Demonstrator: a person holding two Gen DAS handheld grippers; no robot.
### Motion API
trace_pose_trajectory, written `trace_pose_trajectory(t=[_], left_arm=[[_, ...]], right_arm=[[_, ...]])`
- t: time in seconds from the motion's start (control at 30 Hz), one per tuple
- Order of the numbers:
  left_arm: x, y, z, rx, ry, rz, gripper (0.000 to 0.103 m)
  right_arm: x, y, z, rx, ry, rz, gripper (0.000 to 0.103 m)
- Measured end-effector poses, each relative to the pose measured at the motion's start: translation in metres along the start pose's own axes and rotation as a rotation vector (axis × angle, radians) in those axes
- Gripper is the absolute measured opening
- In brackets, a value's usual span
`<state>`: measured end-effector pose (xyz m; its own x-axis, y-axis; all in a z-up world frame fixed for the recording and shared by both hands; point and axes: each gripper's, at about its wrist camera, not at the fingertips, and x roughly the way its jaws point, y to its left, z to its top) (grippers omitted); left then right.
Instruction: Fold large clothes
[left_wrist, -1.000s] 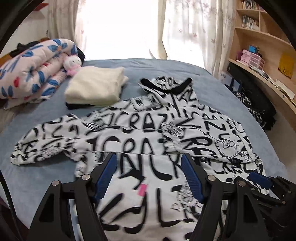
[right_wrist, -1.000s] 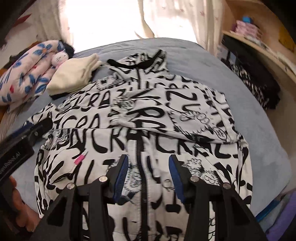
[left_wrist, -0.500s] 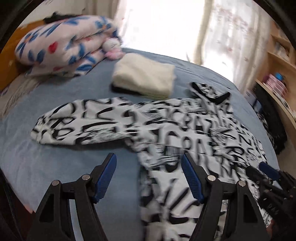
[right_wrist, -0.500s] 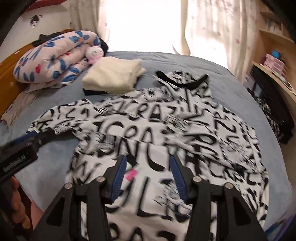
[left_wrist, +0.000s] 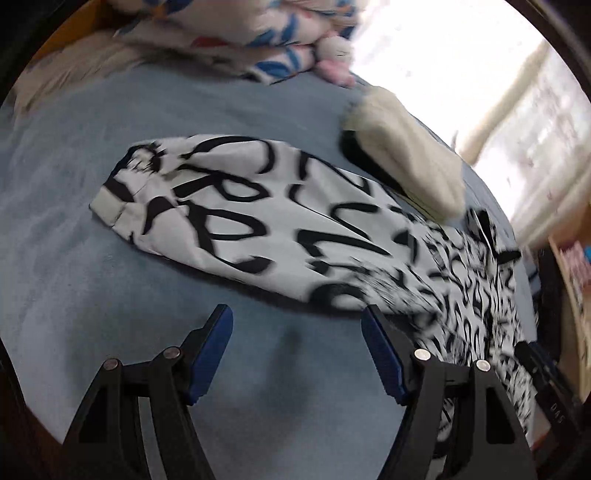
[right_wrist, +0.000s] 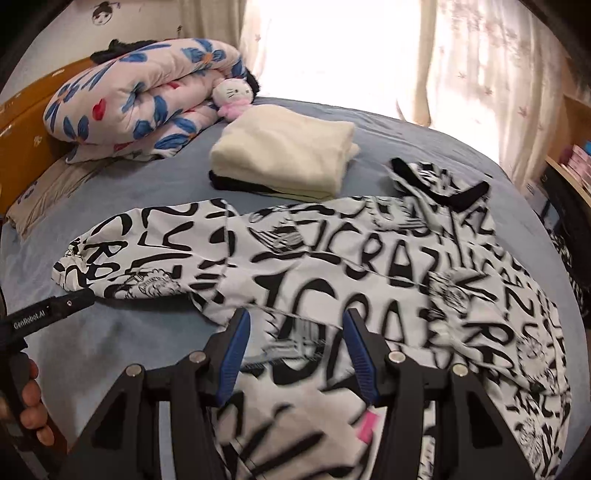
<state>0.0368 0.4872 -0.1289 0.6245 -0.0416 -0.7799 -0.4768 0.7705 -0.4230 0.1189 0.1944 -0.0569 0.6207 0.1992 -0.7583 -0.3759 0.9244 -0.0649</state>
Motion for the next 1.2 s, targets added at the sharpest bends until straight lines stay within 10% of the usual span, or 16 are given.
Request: trace_pose_trajectory(t=[0.37,0.5,0.57,0.7,0.9,1.2], left_arm=[[0.046,0.085,0.038,-0.233,0.009,-0.019,0.071],[0.061,0.092,0.052,-0.247,-0.008,0.001,0.012],[0.061,0.089,0.059,-0.264,-0.021,0.004,0.007],[0.031,0.037,0.074,-0.129,-0.156,0.06,0.004],[-0.022,-0.094,0.078,0.136,-0.297,-0.11,0.004],[-0.005,-0.286,0.008,0.414,-0.177,-0.4,0.005]], right_arm=[[0.051,0.043,0.005,-0.067,0.072,0.038,0.052],[0.06,0.039,0.002,-0.054,0.108,0.046,0.052],[0.06,0.034,0.001,-0.042,0.116,0.051,0.052],[0.055,0.016,0.0,0.0,0.114,0.045,0.052],[0.04,-0.04,-0.002,0.118,0.088,-0.003,0.052],[0.016,-0.157,-0.026,0.349,0.069,-0.108,0.052]])
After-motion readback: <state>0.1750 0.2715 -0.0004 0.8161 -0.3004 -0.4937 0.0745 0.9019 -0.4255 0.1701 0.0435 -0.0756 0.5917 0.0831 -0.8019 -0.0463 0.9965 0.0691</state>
